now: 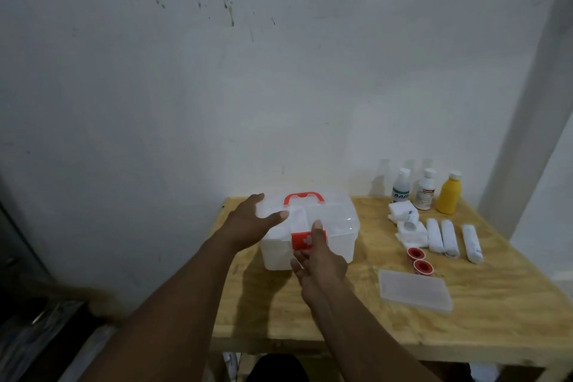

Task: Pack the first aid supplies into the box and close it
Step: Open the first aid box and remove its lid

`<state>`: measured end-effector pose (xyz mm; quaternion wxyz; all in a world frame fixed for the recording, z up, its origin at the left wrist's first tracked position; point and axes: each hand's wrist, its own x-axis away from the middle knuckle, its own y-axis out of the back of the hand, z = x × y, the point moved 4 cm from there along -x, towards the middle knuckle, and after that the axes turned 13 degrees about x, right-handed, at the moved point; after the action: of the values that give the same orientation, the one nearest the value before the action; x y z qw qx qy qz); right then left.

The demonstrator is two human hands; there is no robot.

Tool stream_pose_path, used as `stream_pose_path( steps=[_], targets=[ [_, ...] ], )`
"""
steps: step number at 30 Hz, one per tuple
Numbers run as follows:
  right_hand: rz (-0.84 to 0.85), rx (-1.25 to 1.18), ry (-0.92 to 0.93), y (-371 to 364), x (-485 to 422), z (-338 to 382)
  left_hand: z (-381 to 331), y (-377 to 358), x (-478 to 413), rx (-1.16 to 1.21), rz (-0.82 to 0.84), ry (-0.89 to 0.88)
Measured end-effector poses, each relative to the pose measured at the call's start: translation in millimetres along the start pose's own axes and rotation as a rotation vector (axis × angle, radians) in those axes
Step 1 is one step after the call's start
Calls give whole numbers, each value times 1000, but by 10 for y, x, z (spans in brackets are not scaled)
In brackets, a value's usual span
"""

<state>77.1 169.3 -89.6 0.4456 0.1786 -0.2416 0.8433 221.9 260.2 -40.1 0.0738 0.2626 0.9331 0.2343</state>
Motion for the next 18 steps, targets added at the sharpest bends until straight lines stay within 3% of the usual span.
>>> stream_pose_path(
  steps=[8, 14, 18],
  targets=[
    [-62, 57, 133, 16, 130, 198, -25, 41, -13, -43, 31, 2],
    [81, 414, 237, 185, 222, 322, 90, 178, 22, -113, 192, 23],
    [191, 594, 255, 195, 293, 615, 55, 336, 9, -212, 160, -22]
  ],
)
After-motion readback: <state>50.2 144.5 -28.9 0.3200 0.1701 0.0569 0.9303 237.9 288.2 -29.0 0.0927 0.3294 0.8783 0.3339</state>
